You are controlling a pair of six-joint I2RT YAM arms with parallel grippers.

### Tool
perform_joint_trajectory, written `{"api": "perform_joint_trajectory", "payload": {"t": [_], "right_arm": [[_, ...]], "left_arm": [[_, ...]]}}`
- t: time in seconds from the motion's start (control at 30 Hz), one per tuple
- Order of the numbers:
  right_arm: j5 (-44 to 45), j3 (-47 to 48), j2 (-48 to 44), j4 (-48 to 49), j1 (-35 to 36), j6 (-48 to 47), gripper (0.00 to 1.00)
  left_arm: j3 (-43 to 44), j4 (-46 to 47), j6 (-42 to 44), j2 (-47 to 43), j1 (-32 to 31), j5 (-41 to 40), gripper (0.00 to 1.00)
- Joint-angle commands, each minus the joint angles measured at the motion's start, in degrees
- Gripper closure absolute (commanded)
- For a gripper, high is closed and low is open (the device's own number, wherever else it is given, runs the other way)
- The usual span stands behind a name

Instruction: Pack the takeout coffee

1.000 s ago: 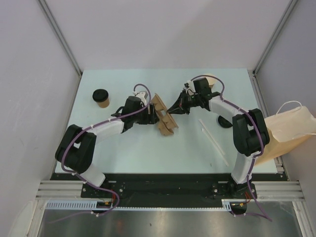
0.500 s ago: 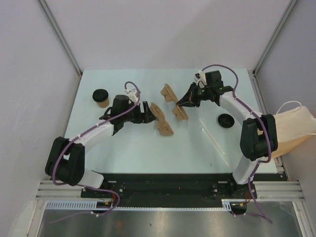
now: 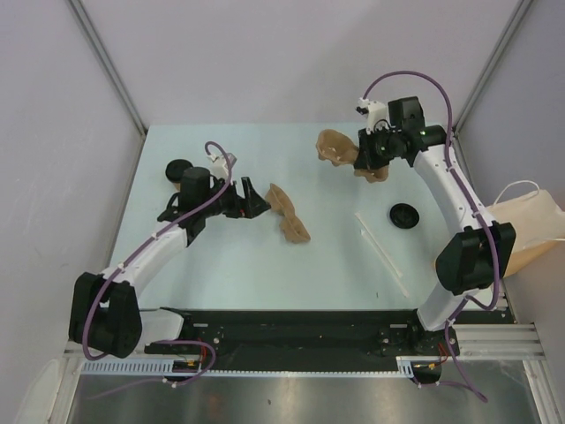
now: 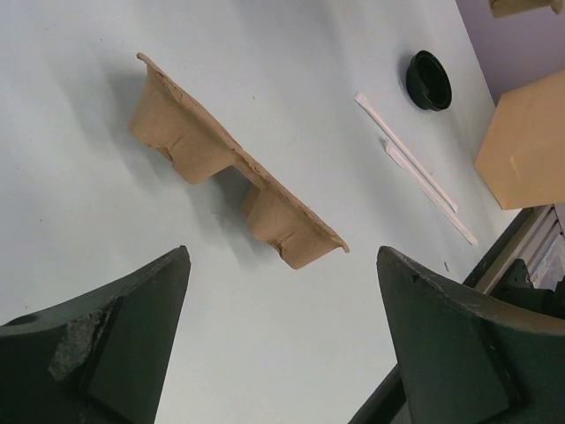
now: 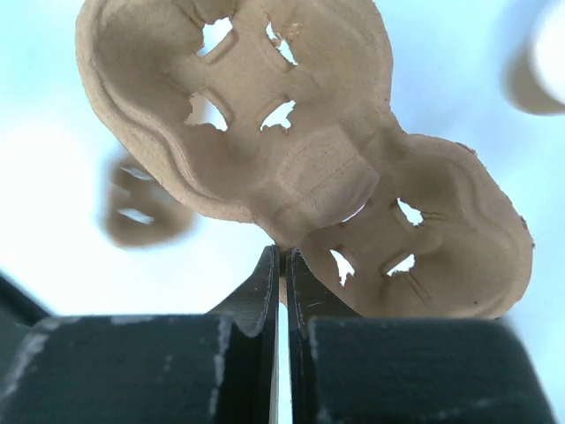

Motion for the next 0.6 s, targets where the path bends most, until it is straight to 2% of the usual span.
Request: {"api": "perform_joint_trajectory", "payload": {"t": [0.0, 0.03, 0.2, 0.57], "right_arm": [[9.3, 0.3, 1.3, -8.4, -1.7, -21.6, 1.0], [10.1, -0.4, 1.7, -8.5, -1.9, -25.0, 1.0], [15.0, -4.8, 2.7, -1.7, -4.8, -29.4, 1.0], [12.7, -6.7, 10.7, 3.9, -7.2, -35.2, 1.0]], "left_arm": [[0.9, 0.0, 1.9, -2.7, 0.5, 1.8, 0.07], [1.0, 0.0, 1.9, -2.8, 0.6, 1.8, 0.06], [0.9, 2.3, -0.3, -2.6, 1.5, 3.6, 0.02], [0.9, 2.3, 2.5, -1.9, 1.5, 5.6, 0.01]]}}
